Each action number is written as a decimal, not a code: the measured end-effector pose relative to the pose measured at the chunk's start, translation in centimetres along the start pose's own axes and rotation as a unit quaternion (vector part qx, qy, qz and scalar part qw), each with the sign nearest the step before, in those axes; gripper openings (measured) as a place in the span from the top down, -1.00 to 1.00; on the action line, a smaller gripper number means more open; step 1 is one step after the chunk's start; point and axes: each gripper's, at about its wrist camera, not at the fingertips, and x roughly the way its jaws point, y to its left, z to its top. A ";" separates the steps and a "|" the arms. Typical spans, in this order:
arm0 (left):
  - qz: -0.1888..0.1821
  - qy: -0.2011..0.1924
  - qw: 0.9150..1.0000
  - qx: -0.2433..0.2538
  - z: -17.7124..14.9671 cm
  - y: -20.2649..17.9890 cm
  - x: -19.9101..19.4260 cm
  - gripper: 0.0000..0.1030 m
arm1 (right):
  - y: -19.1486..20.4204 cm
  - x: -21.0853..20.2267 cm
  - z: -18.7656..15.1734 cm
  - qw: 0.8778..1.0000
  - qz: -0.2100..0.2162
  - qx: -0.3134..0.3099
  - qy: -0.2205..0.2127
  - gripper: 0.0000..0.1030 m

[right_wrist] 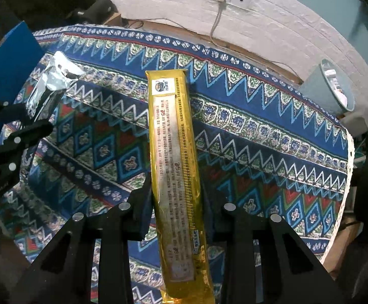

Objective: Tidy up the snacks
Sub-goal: 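Lift both bars and carry them over the cardboard box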

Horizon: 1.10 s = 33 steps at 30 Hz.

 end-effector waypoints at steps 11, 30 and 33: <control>0.021 -0.031 0.999 -0.016 -1.1 3.0 -3.8 0.42 | 2.1 -4.2 1.4 1.000 0.015 0.002 -0.025 0.39; 0.058 -0.063 0.994 -0.065 -2.5 8.5 -9.9 0.43 | 8.9 -10.1 5.2 0.993 0.071 -0.049 -0.085 0.39; 0.067 -0.068 0.993 -0.067 -2.8 9.1 -10.7 0.42 | 10.0 -10.4 5.9 0.991 0.079 -0.058 -0.089 0.39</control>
